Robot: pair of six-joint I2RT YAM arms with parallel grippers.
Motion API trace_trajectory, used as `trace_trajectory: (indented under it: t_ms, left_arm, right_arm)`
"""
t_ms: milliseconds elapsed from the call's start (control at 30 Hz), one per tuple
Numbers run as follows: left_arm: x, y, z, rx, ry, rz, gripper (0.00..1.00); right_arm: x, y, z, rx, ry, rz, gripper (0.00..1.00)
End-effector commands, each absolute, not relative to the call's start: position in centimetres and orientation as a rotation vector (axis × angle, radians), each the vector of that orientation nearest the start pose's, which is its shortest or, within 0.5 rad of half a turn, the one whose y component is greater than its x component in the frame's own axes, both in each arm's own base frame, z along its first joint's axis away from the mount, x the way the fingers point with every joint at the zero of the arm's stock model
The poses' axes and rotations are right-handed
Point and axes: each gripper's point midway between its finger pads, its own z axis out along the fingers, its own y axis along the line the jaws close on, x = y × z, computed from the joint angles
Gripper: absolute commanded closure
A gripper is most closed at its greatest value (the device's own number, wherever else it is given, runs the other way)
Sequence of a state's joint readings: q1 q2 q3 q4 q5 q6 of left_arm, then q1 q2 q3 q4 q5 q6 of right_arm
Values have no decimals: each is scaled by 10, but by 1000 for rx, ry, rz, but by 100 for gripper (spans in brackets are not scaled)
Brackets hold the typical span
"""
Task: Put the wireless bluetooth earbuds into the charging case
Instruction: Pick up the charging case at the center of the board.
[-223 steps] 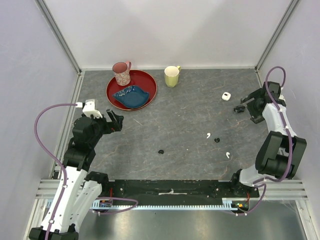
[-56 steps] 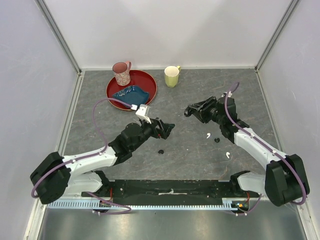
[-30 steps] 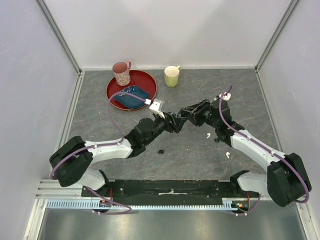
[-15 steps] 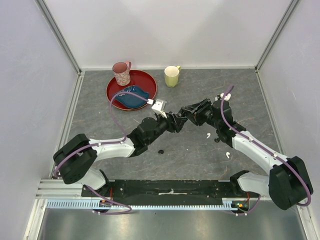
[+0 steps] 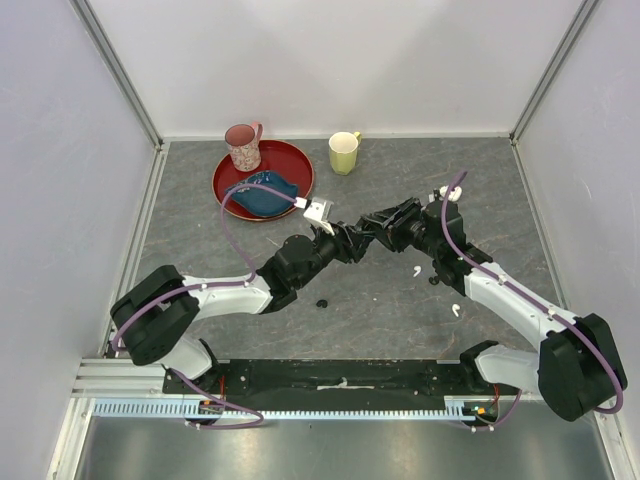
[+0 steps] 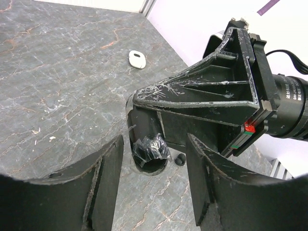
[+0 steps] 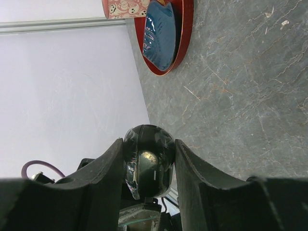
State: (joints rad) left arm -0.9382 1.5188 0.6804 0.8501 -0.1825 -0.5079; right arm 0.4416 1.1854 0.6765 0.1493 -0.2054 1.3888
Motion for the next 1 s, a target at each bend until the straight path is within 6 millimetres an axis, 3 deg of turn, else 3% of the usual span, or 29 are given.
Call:
trace_trajectory:
  t_ms: [0,100,300,500,700,767,800,833,900,933,967]
  left_arm:
    - [294,-371,231,160,1534,-994,42]
    - [295,-371,231,158,1532,-992,50]
    - [296,-374,227,161,1544,-986,52]
    - [298,-373,228,158,1541,-977,63]
    - [299,-371,228,164,1541,-960,88]
    - [298,-371,228,172,1537,-952,97]
    - [299,-370,227,172,1537,-947,98]
    - [299,-369,227,176,1537,-943,98]
    - [298,-366,226,191,1532,-922,98]
    - [297,-365,226,200,1528,-916,98]
    - [297,-361,225,219,1522,-895,98]
  right_arm:
    - [312,234,214,843,1985,1389,100]
    - [311,235,214,841,1988,1393,100]
    - [306,242,224,813,1990,1459,100]
    - [304,241,226,818,1988,1458,100]
    - [301,241,222,814,2002,1458,98]
    - [301,241,222,811,2005,1454,94]
    - [301,241,221,808,2009,1454,88]
    - [300,242,220,802,2019,1454,76]
    - [300,242,220,778,2032,1436,61]
    - [301,243,223,765,2037,1429,43]
    - [301,244,223,729,2045,1416,37]
